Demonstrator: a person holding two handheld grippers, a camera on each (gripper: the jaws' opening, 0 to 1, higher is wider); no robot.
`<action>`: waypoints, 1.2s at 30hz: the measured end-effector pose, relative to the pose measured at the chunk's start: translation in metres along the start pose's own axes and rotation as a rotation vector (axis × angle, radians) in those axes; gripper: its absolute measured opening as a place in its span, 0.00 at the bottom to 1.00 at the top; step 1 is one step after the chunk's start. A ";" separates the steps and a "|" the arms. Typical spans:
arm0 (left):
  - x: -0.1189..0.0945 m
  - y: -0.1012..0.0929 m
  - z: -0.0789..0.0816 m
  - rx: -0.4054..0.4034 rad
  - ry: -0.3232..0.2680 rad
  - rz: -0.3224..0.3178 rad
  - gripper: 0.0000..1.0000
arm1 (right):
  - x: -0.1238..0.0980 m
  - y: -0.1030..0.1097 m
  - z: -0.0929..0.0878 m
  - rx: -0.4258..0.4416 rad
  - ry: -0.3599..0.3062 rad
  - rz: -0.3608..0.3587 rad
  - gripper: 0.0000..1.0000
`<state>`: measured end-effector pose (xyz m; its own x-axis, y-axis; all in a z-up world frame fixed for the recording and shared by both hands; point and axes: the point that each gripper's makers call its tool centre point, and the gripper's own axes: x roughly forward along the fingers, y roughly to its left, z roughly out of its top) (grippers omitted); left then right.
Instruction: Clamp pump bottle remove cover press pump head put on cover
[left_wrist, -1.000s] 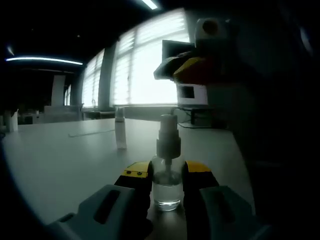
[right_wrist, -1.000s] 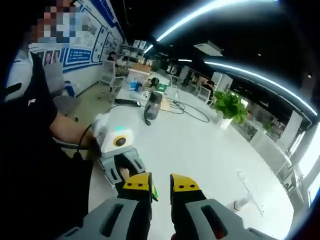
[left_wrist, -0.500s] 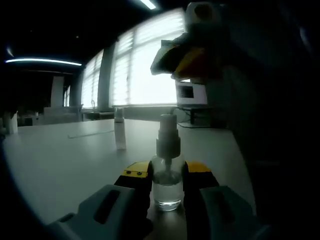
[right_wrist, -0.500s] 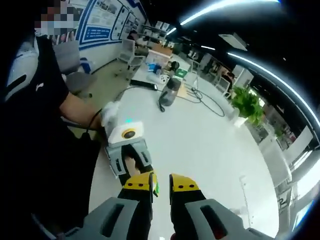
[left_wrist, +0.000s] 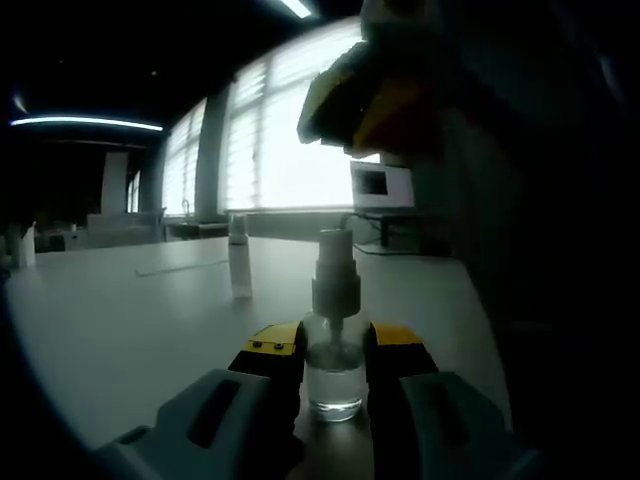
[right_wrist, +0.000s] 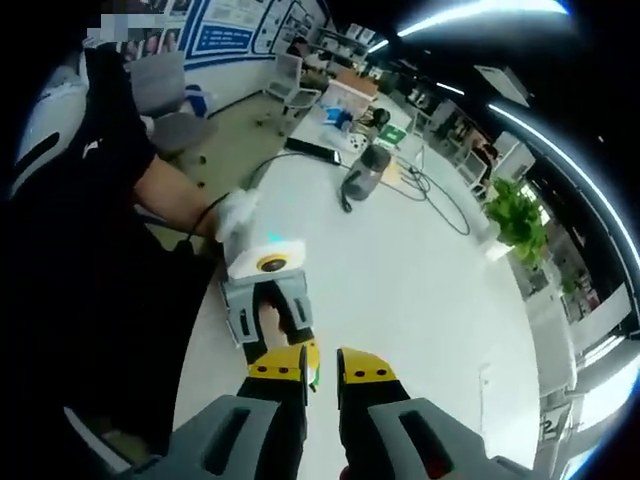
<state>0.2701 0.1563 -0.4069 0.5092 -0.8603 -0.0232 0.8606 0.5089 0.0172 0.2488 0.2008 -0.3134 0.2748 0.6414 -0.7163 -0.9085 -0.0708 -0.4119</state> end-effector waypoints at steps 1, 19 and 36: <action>0.000 0.000 0.000 0.000 0.000 0.000 0.15 | 0.000 0.000 0.000 -0.002 0.001 0.002 0.07; 0.000 0.003 -0.003 0.005 0.005 0.005 0.15 | 0.005 0.005 -0.012 -0.166 0.156 0.235 0.01; 0.000 0.004 -0.003 0.008 0.009 0.005 0.15 | 0.016 0.023 -0.028 -0.217 0.273 0.372 0.00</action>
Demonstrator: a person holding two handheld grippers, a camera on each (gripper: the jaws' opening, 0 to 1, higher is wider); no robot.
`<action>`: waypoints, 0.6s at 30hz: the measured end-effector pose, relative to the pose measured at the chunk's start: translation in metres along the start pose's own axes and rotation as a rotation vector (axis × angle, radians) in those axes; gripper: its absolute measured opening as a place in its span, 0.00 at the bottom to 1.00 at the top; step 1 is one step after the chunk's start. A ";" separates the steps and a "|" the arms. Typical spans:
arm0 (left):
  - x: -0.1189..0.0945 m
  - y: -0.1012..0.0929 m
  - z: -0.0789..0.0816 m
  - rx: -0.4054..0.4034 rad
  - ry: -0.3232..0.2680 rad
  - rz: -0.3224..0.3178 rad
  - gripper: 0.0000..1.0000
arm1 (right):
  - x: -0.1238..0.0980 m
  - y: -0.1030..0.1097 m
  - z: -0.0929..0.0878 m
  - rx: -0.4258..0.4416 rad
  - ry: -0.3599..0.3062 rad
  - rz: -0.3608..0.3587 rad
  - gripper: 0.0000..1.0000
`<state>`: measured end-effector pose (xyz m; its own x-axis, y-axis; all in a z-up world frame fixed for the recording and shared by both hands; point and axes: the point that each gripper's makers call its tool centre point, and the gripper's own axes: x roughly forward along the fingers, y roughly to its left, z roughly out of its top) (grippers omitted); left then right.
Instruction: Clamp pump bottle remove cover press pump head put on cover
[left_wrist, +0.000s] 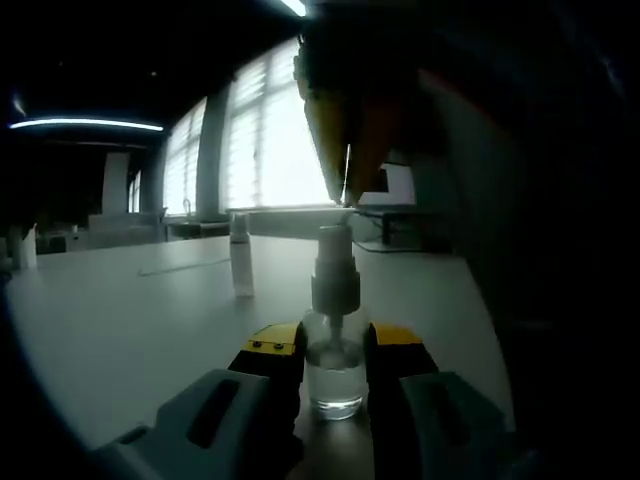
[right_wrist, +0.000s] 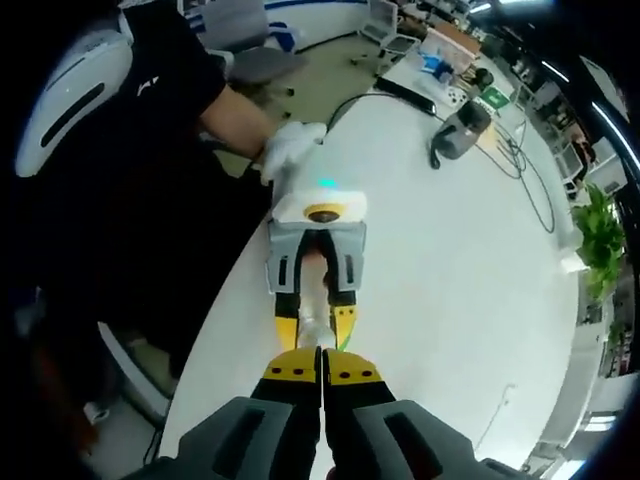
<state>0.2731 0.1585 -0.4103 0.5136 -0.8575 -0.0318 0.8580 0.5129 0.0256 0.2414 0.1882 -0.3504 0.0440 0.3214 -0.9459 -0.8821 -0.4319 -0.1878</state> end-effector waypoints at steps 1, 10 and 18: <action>0.000 0.000 0.000 0.000 0.000 0.001 0.15 | 0.001 0.000 0.000 -0.003 0.005 0.000 0.00; 0.000 -0.001 0.000 0.003 0.002 0.002 0.15 | 0.001 -0.009 -0.001 -0.014 0.011 0.022 0.00; 0.000 -0.001 0.000 0.002 0.003 0.001 0.15 | 0.005 -0.009 -0.005 -0.016 0.047 0.046 0.00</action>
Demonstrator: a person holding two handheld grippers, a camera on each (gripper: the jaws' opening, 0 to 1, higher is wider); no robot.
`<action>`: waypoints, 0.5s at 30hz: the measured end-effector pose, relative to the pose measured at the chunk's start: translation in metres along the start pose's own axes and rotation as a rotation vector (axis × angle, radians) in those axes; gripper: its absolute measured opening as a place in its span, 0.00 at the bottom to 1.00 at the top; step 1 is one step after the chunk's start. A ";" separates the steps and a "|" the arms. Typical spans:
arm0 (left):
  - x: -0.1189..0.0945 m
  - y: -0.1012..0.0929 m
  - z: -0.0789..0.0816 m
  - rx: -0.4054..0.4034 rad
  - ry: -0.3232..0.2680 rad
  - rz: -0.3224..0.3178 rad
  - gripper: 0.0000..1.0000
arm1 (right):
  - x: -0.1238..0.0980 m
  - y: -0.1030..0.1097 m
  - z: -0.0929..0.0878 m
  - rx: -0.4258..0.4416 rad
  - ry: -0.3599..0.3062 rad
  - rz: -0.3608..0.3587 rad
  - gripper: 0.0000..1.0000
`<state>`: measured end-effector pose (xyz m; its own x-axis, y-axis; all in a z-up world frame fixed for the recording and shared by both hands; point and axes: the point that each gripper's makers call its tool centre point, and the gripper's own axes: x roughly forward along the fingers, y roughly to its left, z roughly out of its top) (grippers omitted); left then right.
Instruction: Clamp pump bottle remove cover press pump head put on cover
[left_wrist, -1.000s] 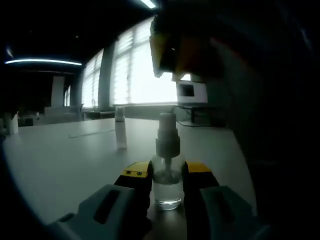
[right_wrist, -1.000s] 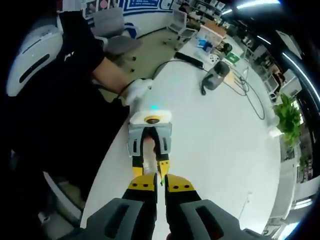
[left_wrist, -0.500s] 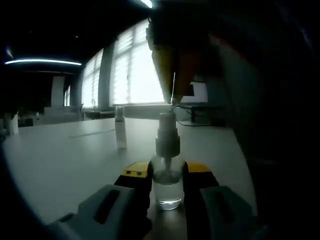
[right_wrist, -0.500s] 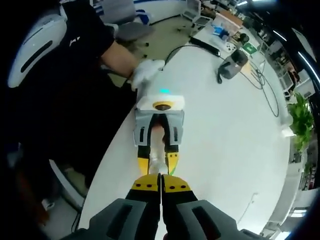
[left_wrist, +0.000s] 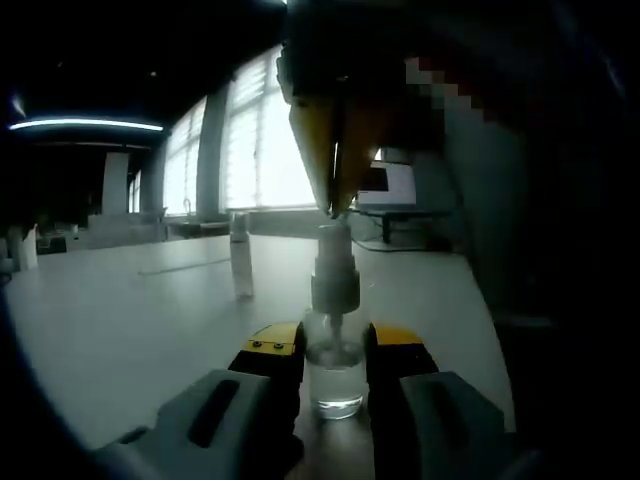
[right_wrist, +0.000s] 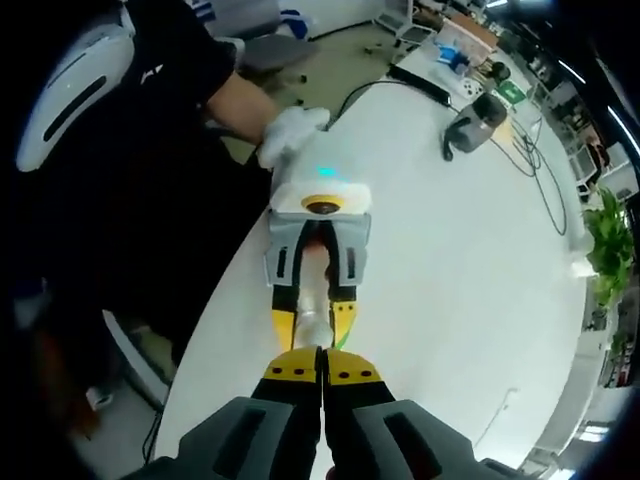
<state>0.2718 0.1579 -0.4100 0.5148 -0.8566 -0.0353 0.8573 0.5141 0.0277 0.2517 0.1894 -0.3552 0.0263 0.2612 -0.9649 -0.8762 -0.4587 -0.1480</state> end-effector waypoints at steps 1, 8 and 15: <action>0.000 0.000 0.000 0.001 0.000 0.000 0.15 | 0.001 0.000 -0.001 -0.001 0.005 0.000 0.00; 0.000 -0.001 0.000 0.003 0.001 0.000 0.15 | 0.002 0.001 -0.003 0.001 0.019 -0.005 0.00; 0.000 0.000 0.000 0.002 0.003 0.001 0.15 | 0.003 0.003 -0.001 -0.024 0.043 -0.005 0.00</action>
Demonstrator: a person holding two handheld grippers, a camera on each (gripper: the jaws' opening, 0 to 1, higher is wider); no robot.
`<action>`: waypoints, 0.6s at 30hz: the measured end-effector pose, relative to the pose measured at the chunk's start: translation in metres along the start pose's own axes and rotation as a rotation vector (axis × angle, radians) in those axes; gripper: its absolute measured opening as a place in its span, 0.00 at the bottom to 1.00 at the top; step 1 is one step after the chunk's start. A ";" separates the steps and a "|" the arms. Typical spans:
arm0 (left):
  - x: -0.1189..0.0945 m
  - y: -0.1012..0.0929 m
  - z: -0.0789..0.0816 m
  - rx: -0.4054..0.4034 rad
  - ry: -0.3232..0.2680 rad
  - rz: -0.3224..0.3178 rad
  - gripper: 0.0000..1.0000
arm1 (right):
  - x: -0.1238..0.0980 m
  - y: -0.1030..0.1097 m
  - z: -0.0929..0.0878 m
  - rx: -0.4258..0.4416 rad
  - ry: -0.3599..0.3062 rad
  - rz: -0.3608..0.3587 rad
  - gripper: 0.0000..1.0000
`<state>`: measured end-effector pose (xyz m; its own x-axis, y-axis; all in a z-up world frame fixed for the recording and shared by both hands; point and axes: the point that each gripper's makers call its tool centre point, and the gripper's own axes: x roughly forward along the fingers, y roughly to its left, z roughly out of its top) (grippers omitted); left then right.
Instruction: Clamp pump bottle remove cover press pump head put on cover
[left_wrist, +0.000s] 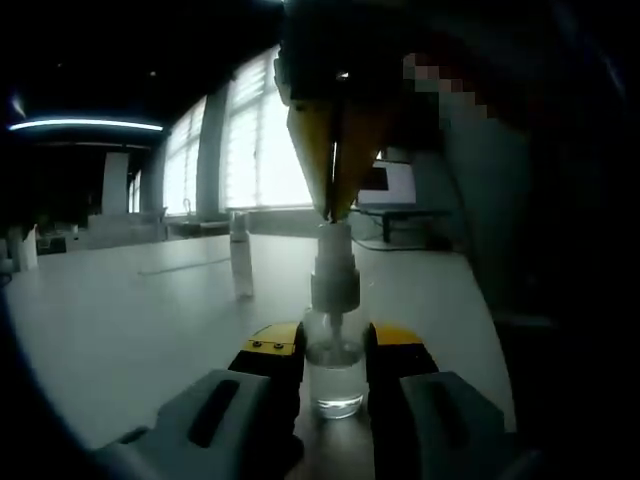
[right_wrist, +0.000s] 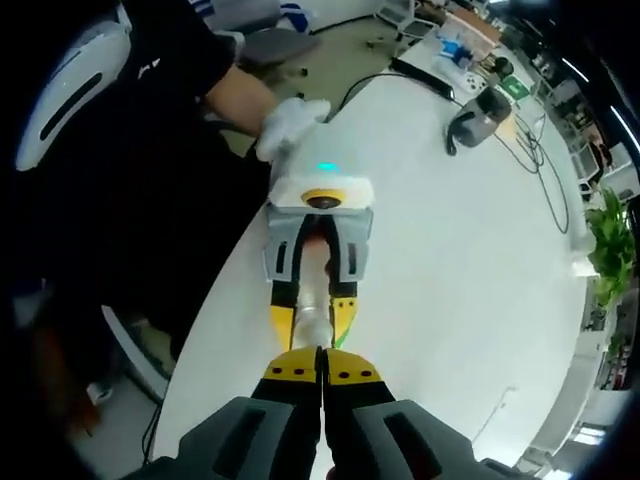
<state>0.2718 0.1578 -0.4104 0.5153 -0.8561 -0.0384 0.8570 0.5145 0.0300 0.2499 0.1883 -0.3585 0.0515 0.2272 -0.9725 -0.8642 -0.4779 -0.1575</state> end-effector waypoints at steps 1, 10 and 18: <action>0.000 0.000 0.000 0.001 0.000 0.000 0.15 | 0.000 0.000 0.000 -0.006 0.004 -0.001 0.00; 0.000 0.000 -0.001 0.001 0.003 0.001 0.15 | 0.000 0.000 0.001 -0.045 0.032 0.000 0.00; 0.000 0.001 -0.001 0.002 0.004 0.001 0.15 | 0.000 -0.002 0.001 -0.063 0.044 0.000 0.00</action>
<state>0.2722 0.1582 -0.4115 0.5158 -0.8556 -0.0428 0.8567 0.5148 0.0320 0.2510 0.1899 -0.3582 0.0744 0.1900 -0.9790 -0.8308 -0.5311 -0.1662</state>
